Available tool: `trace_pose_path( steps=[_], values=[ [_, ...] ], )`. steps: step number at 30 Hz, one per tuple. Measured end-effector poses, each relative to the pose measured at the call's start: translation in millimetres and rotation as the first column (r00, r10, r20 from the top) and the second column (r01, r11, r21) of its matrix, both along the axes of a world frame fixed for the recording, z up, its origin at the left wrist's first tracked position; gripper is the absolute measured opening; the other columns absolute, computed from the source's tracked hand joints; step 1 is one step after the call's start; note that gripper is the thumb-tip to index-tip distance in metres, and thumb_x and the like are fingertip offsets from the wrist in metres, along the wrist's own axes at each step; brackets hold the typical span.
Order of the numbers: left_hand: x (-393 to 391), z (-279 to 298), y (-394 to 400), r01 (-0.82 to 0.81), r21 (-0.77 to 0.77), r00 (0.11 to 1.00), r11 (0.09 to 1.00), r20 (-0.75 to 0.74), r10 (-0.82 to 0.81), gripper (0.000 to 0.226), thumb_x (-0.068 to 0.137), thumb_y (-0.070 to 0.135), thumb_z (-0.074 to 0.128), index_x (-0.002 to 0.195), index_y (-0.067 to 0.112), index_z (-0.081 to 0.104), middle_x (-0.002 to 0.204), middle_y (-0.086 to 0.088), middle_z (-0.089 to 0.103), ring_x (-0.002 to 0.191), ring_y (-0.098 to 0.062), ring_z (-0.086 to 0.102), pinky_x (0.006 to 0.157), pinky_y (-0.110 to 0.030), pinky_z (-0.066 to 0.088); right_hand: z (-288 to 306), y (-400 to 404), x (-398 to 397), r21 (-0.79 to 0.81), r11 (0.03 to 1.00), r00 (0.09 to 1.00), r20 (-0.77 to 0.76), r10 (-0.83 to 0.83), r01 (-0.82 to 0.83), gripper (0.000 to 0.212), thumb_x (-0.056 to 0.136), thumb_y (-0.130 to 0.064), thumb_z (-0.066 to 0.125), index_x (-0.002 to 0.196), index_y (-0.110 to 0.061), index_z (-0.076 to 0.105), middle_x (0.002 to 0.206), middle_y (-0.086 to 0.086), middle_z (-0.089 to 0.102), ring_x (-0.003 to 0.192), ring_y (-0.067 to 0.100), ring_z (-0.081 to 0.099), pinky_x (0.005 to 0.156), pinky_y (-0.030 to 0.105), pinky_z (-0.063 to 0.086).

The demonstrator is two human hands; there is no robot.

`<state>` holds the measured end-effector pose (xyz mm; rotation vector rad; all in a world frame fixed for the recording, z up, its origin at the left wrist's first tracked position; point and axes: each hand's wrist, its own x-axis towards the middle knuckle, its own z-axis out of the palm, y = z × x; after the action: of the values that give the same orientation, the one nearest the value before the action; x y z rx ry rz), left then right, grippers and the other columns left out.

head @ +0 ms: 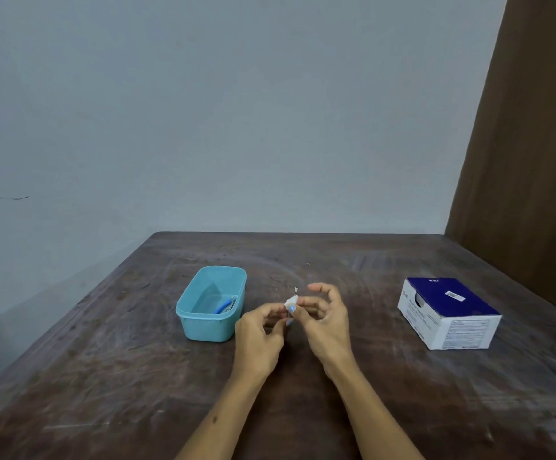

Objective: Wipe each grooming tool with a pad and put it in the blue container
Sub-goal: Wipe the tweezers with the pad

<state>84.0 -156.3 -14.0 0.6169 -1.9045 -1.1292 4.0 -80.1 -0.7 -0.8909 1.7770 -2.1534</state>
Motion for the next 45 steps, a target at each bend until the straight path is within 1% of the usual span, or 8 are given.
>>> trace_pose_path(
  steps=[5, 10, 17, 22, 27, 33, 38, 45],
  values=[
    [-1.9, -0.9, 0.4, 0.025, 0.036, 0.999, 0.999, 0.019, -0.026, 0.023, 0.078, 0.0, 0.068, 0.095, 0.014, 0.072, 0.083, 0.006, 0.073, 0.076, 0.001, 0.067, 0.072, -0.021, 0.056, 3.3, 2.4, -1.0, -0.05, 0.997, 0.998, 0.014, -0.058, 0.058, 0.043, 0.077, -0.001, 0.072, 0.105, -0.024, 0.048, 0.079, 0.001, 0.072, 0.076, 0.007, 0.068, 0.064, 0.017, 0.051],
    [1.3, 2.3, 1.3, 0.01, 0.027, 1.0, 1.0, -0.021, -0.009, 0.029, 0.078, -0.006, 0.064, 0.09, 0.019, 0.071, 0.082, 0.01, 0.072, 0.077, 0.003, 0.067, 0.07, -0.018, 0.055, 0.9, 0.3, 1.1, 0.005, 1.0, 1.0, -0.017, -0.007, 0.007, 0.041, 0.076, 0.001, 0.072, 0.098, -0.026, 0.05, 0.079, 0.002, 0.072, 0.075, 0.01, 0.069, 0.064, 0.016, 0.05],
    [-2.0, -2.5, -0.1, 0.047, 0.04, 0.999, 0.998, 0.023, -0.048, 0.023, 0.078, -0.001, 0.068, 0.095, 0.014, 0.072, 0.085, 0.004, 0.073, 0.075, -0.003, 0.068, 0.072, -0.022, 0.056, 3.3, 1.7, -1.8, -0.062, 0.996, 0.997, 0.025, -0.067, 0.068, 0.041, 0.078, -0.003, 0.072, 0.105, -0.023, 0.048, 0.077, -0.001, 0.07, 0.071, 0.001, 0.066, 0.059, 0.012, 0.048],
    [0.2, -0.4, 0.1, 0.026, 0.05, 0.999, 0.998, -0.024, -0.025, 0.03, 0.078, -0.006, 0.063, 0.088, 0.021, 0.07, 0.082, 0.006, 0.073, 0.075, -0.004, 0.069, 0.07, -0.021, 0.056, 0.3, 0.0, 1.1, 0.013, 1.0, 0.999, -0.044, -0.027, 0.027, 0.04, 0.076, -0.001, 0.072, 0.097, -0.026, 0.05, 0.078, 0.002, 0.071, 0.071, 0.013, 0.069, 0.063, 0.022, 0.052],
    [-1.0, -2.6, 0.6, 0.064, 0.05, 0.998, 0.997, 0.019, -0.065, 0.021, 0.078, 0.001, 0.07, 0.094, 0.015, 0.072, 0.083, 0.005, 0.073, 0.075, -0.002, 0.068, 0.072, -0.026, 0.058, 4.9, 3.9, 1.4, -0.074, 0.995, 0.997, 0.002, -0.074, 0.074, 0.041, 0.079, 0.001, 0.069, 0.108, -0.019, 0.047, 0.079, 0.0, 0.069, 0.067, -0.002, 0.065, 0.055, 0.012, 0.048],
    [2.0, 2.4, 1.9, 0.025, 0.036, 1.0, 0.999, -0.009, -0.025, 0.026, 0.079, -0.004, 0.064, 0.091, 0.018, 0.07, 0.081, 0.01, 0.07, 0.077, 0.003, 0.066, 0.068, -0.016, 0.055, -1.0, -0.7, 1.6, 0.036, 0.998, 0.997, -0.063, -0.04, 0.042, 0.042, 0.076, 0.001, 0.071, 0.098, -0.027, 0.049, 0.078, 0.0, 0.071, 0.076, 0.013, 0.069, 0.066, 0.023, 0.054],
    [-0.9, -1.1, 1.0, 0.062, 0.069, 0.997, 0.996, 0.042, -0.065, 0.02, 0.079, 0.001, 0.068, 0.091, 0.017, 0.071, 0.08, 0.006, 0.072, 0.074, -0.005, 0.068, 0.069, -0.023, 0.056, 4.2, 4.1, 2.4, -0.046, 0.994, 0.994, -0.039, -0.103, 0.102, 0.042, 0.079, -0.001, 0.07, 0.109, -0.022, 0.049, 0.08, -0.004, 0.071, 0.069, 0.001, 0.067, 0.057, 0.013, 0.049],
    [0.5, -0.2, -0.5, 0.035, 0.112, 0.999, 0.993, -0.014, -0.034, 0.029, 0.079, -0.006, 0.064, 0.086, 0.021, 0.07, 0.08, 0.007, 0.071, 0.077, -0.005, 0.068, 0.07, -0.023, 0.056, 1.4, 2.3, 5.2, 0.03, 0.998, 0.996, -0.08, -0.051, 0.053, 0.041, 0.075, 0.003, 0.071, 0.1, -0.023, 0.052, 0.078, -0.003, 0.07, 0.066, 0.001, 0.066, 0.058, 0.012, 0.049]
  ],
)
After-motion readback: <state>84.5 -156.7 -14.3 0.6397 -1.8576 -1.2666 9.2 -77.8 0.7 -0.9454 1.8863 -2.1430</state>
